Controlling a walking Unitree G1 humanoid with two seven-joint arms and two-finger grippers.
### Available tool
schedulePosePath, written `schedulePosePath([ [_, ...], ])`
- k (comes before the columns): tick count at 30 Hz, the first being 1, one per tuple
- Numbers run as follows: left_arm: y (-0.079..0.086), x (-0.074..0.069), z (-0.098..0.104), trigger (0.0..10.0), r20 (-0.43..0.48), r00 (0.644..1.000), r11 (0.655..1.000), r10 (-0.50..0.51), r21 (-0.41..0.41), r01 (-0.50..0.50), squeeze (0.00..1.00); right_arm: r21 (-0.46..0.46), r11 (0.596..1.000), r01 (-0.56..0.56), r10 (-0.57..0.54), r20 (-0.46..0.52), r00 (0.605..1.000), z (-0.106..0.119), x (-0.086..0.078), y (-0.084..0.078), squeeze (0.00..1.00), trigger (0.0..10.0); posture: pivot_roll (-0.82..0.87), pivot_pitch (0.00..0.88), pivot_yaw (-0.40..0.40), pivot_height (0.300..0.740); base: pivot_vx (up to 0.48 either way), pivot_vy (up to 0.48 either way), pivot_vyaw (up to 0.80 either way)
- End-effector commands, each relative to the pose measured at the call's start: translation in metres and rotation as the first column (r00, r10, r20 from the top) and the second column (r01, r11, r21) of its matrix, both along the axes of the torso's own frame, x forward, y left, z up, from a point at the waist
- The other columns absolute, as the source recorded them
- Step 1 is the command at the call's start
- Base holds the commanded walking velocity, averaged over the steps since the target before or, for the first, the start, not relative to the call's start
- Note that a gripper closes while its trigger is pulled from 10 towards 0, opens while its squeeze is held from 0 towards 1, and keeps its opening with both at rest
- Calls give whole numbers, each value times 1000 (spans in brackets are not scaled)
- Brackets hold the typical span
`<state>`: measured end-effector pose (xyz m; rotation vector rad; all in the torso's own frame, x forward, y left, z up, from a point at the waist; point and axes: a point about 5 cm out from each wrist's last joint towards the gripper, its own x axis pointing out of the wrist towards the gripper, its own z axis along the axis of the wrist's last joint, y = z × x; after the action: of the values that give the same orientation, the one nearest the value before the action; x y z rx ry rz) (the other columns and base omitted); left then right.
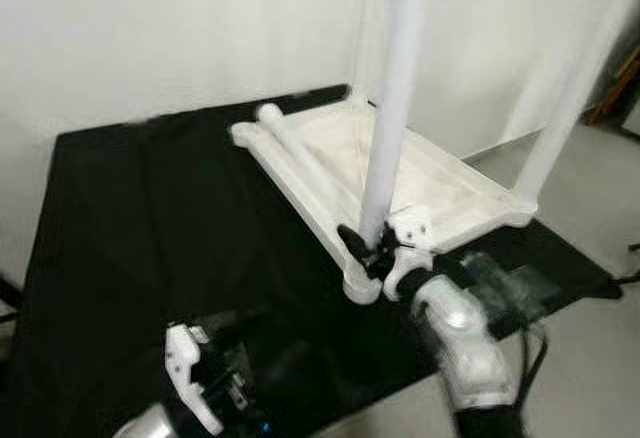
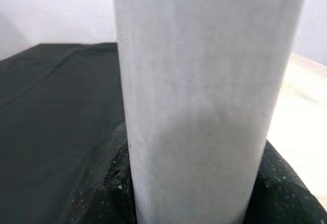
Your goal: Building children table
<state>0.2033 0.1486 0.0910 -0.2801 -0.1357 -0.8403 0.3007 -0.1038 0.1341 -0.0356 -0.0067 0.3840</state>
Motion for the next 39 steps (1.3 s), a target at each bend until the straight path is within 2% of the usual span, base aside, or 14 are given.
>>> schedulePosePath([
  [1,1,2,-1,10000,-11,1000,1000,-13,9,13,0,-73,994,-78,59,-243,968,-56,-24,15,0,0,-95,121,16,740,0,0,0],
  [5,1,4,-2,10000,-17,1000,1000,-20,11,20,0,-70,979,-189,171,-215,962,-53,-24,29,0,0,-96,111,10,740,0,0,0],
  [6,1,4,-3,10000,-19,1000,1000,-17,10,17,0,-51,980,-194,179,-211,961,-50,-18,27,0,8157,-92,109,9,740,0,0,0],
  [9,1,4,-3,10000,-19,1000,1000,-17,10,17,0,-51,980,-194,179,-211,961,-50,-18,27,0,8157,-92,109,9,740,0,0,0],
  [10,1,5,-3,10000,-18,1000,1000,-10,10,10,0,-10,974,-227,220,-203,954,-45,-13,27,0,10000,-87,108,8,740,0,0,0],
  [11,1,5,-3,10000,-16,1000,1000,-3,8,3,0,25,955,-294,294,-177,939,-34,-10,27,1000,10000,-84,105,9,740,0,0,0],
  [13,1,6,-3,10000,-15,1000,1000,2,7,-2,0,53,921,-385,389,-130,912,-18,-5,27,1000,10000,-84,104,7,740,0,0,0],
  [14,1,7,-3,10000,-17,1000,1000,1,4,-1,0,41,839,-542,543,-43,838,13,-1,24,1000,10000,-85,102,6,740,0,0,0],
  [20,0,8,-3,10000,-19,1000,1000,-3,3,3,0,-73,757,-650,650,-20,759,34,-2,14,1000,10000,-77,96,4,740,0,0,0],
  [22,-1,9,-3,10000,-18,1000,1000,-2,3,2,0,-158,678,-718,721,-48,691,42,7,0,0,10000,-72,92,3,740,0,0,0],
  [28,0,9,-4,10000,-15,1000,1000,6,9,-6,0,-152,647,-747,743,-91,663,56,43,-18,0,10000,-58,87,3,740,0,0,0],
  [31,0,9,-4,10000,-14,1000,1000,8,10,-8,0,-136,642,-754,750,-90,655,57,46,-19,0,10000,-53,83,1,740,0,0,0],
  [32,1,9,-4,10000,-14,1000,1000,9,11,-9,0,-122,637,-761,756,-92,648,58,48,-19,0,157,-51,83,0,740,0,0,0],
  [39,3,6,-5,10000,-21,1000,1000,16,15,-16,0,-94,646,-757,751,-96,653,43,35,-18,0,0,-55,91,8,740,0,0,0],
])
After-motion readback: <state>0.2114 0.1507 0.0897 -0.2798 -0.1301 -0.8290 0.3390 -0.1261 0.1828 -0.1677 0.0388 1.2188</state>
